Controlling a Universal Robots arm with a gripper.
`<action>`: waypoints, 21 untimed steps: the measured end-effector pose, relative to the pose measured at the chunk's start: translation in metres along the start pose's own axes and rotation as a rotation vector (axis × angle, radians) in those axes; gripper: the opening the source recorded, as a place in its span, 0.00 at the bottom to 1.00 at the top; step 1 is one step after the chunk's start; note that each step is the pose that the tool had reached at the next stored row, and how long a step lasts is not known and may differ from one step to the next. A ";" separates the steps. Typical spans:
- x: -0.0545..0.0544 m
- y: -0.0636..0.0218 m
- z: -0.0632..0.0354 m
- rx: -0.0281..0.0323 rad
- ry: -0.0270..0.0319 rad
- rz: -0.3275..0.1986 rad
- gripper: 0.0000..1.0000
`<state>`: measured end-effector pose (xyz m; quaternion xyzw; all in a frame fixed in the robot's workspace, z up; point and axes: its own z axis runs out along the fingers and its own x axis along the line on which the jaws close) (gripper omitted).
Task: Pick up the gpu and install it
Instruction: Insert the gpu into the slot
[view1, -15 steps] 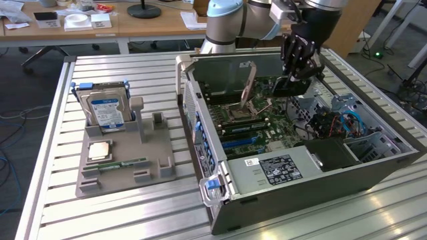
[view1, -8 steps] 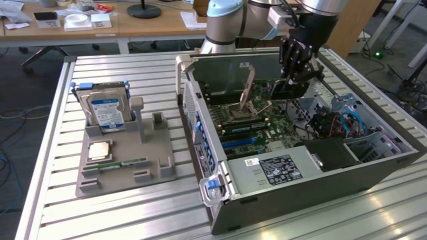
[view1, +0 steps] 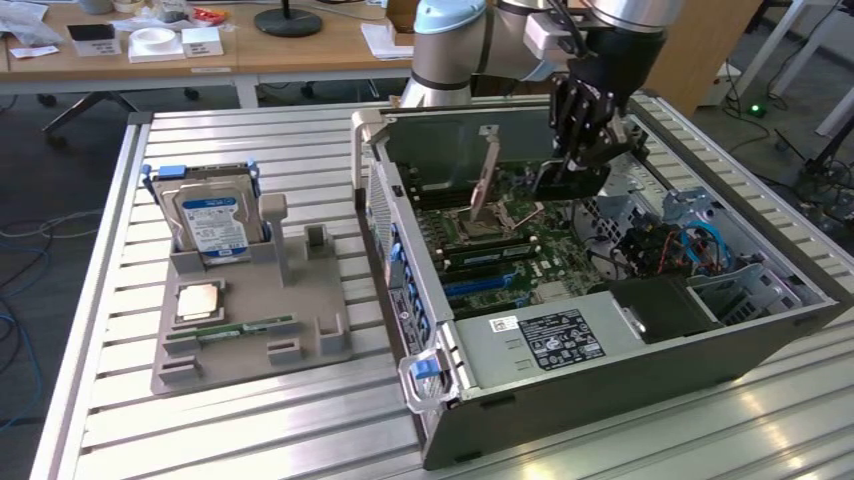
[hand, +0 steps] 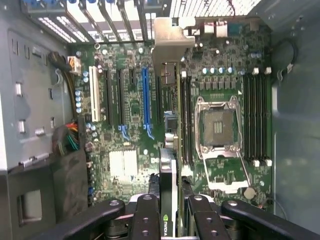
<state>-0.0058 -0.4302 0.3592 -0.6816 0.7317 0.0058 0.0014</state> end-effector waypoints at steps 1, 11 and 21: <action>0.000 0.0024 0.0000 0.0002 0.0000 0.000 0.27; 0.008 0.0145 0.0001 0.0018 -0.0001 0.000 0.27; 0.020 0.0220 0.0082 0.0051 -0.0061 -0.009 0.27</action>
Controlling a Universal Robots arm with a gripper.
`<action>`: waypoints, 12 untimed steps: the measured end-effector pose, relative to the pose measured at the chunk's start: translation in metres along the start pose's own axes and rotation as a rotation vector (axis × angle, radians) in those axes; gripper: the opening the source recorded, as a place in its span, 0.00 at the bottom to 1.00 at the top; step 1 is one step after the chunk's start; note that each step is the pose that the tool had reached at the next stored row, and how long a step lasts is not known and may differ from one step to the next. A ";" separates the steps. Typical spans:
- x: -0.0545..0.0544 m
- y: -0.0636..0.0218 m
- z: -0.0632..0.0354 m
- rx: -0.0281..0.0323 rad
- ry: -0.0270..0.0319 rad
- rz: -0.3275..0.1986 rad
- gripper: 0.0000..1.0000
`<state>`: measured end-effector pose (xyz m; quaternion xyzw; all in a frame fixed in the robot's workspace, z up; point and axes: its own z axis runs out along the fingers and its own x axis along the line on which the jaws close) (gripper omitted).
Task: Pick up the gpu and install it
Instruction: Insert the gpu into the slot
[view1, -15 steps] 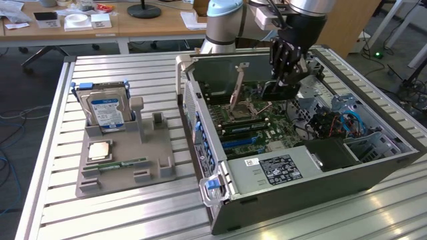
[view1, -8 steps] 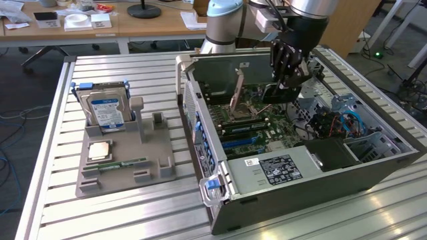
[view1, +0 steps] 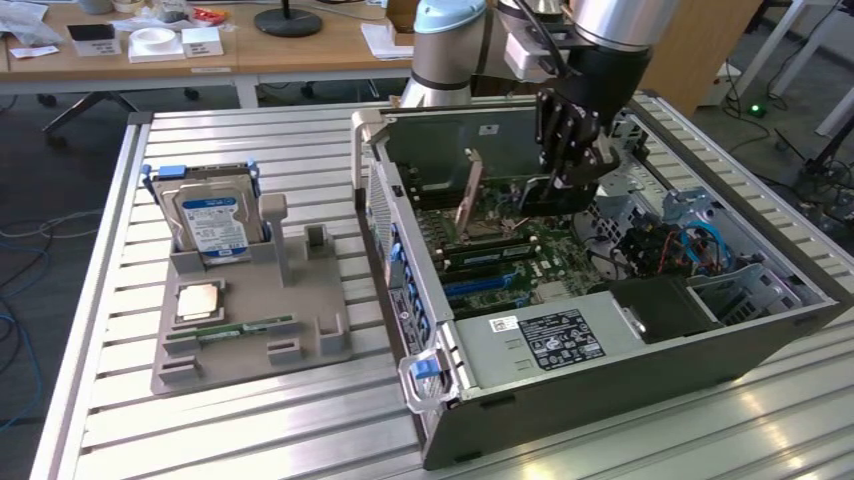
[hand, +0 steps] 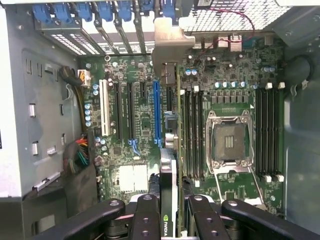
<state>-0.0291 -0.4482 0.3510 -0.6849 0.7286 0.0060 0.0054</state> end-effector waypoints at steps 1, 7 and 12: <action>0.000 0.0003 0.0004 0.0000 0.0001 -0.001 0.27; 0.000 0.0003 0.0006 0.0000 0.0001 -0.001 0.27; 0.000 0.0006 0.0076 0.0000 0.0000 -0.001 0.27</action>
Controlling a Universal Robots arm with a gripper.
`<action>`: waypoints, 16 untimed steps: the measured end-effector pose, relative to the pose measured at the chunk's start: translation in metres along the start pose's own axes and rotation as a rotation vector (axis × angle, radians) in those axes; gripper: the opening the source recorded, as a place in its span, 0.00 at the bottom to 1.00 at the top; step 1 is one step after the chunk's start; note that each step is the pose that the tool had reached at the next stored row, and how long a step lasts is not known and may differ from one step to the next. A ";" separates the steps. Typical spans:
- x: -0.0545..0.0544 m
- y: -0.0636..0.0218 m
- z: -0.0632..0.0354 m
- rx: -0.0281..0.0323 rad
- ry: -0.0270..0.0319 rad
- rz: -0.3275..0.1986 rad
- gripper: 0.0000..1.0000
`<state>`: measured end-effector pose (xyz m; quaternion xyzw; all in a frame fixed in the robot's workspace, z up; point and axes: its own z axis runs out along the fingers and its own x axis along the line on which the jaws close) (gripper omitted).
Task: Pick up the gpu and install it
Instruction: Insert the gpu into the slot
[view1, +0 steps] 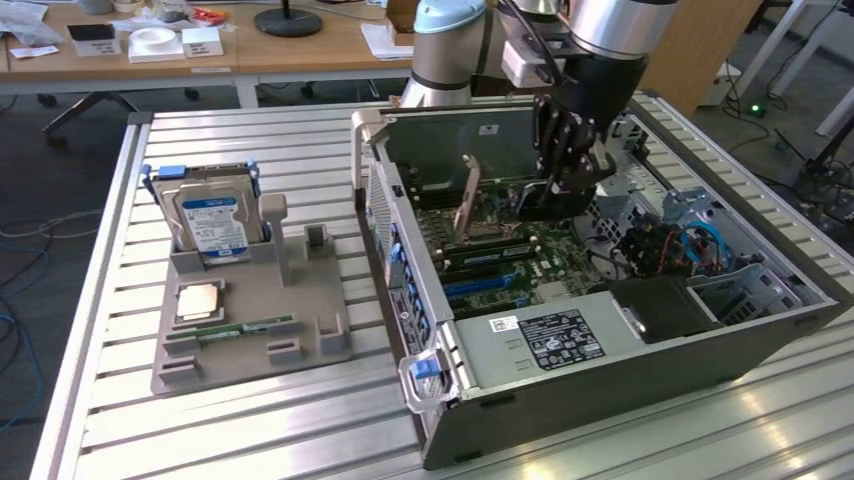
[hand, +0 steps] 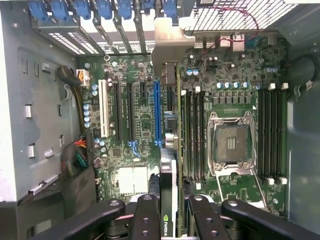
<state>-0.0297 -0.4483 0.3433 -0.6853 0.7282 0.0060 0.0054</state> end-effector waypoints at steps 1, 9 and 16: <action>0.000 0.0002 0.0018 0.0000 -0.0001 0.000 0.27; 0.000 0.0040 0.0156 -0.0001 -0.0003 -0.001 0.27; 0.001 0.0053 0.0247 0.0000 -0.0013 -0.003 0.27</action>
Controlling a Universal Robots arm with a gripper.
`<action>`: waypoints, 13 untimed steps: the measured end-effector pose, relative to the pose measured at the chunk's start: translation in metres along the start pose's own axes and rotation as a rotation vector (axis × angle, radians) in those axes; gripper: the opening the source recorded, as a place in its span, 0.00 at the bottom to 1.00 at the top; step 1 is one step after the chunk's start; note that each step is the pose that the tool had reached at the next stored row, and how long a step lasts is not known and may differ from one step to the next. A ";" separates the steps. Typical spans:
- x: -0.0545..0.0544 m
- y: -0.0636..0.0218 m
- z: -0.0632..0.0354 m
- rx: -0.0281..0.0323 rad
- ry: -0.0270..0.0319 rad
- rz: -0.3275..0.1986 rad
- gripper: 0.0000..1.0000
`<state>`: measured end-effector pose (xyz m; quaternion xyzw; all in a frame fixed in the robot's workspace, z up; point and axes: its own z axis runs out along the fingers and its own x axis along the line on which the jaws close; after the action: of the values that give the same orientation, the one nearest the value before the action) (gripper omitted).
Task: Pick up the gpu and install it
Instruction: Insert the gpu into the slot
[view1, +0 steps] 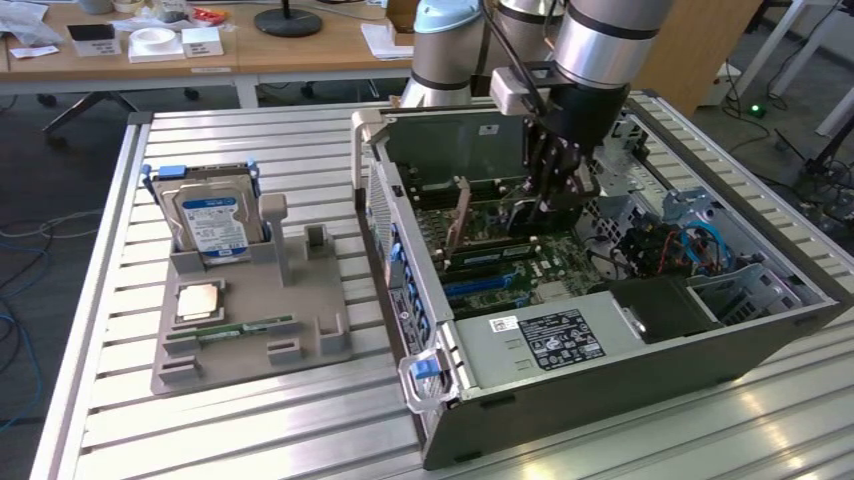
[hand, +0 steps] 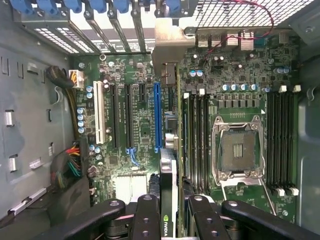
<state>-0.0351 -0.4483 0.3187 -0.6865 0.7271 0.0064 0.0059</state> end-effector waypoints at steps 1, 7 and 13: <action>0.000 0.0000 0.0001 -0.0001 0.0001 0.000 0.27; 0.000 0.0001 0.0016 0.0002 -0.0010 -0.001 0.27; 0.001 0.0014 0.0087 0.0003 -0.0011 -0.003 0.27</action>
<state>-0.0366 -0.4494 0.3099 -0.6878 0.7259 0.0067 0.0064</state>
